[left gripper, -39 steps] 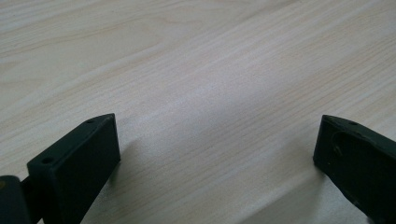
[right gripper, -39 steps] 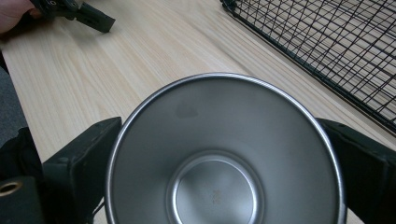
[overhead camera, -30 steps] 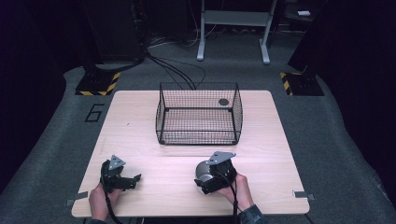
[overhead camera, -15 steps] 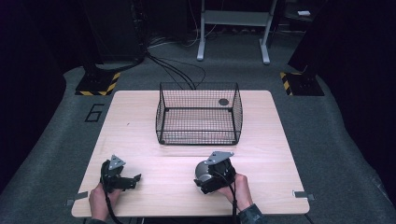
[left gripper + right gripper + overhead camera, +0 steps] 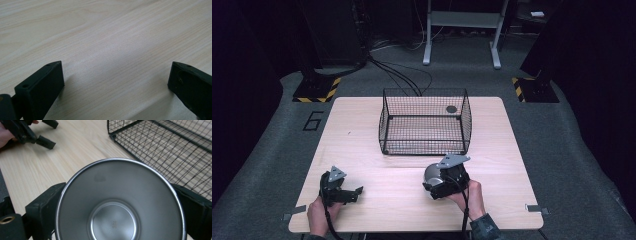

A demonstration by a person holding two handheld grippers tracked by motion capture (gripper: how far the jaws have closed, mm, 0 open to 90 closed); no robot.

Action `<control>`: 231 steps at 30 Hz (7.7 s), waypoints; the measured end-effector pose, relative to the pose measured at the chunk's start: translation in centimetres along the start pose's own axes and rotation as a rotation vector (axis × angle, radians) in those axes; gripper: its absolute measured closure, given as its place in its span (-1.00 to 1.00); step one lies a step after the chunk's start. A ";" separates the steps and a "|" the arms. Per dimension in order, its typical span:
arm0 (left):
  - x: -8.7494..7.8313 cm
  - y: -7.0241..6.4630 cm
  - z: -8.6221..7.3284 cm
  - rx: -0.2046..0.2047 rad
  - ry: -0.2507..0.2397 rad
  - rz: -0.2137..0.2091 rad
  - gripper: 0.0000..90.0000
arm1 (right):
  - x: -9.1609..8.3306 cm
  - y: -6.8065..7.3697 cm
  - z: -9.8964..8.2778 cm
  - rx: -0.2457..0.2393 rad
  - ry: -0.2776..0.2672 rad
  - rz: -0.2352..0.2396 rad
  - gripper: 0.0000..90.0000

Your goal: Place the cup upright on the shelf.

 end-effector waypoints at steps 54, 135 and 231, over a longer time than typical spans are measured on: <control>0.0 0.0 0.0 0.000 0.000 0.000 -0.99 | -3.3 -5.0 11.0 0.013 -0.089 -0.051 -0.86; 0.0 0.0 0.0 -0.001 0.000 0.000 -0.99 | 7.2 -12.9 17.0 0.137 0.054 -0.146 -0.86; 0.0 0.0 0.0 0.000 0.000 0.000 -0.99 | 6.4 -12.2 15.1 0.154 0.098 -0.058 -1.00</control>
Point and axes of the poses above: each handheld gripper's, and its own axes: x roughly forward along the jaws, z roughly out of its top, y roughly to its left, the point moved 5 cm from there along x, roughly forward along the jaws, and after that the axes turned 8 degrees about x, right-handed, at the moved point
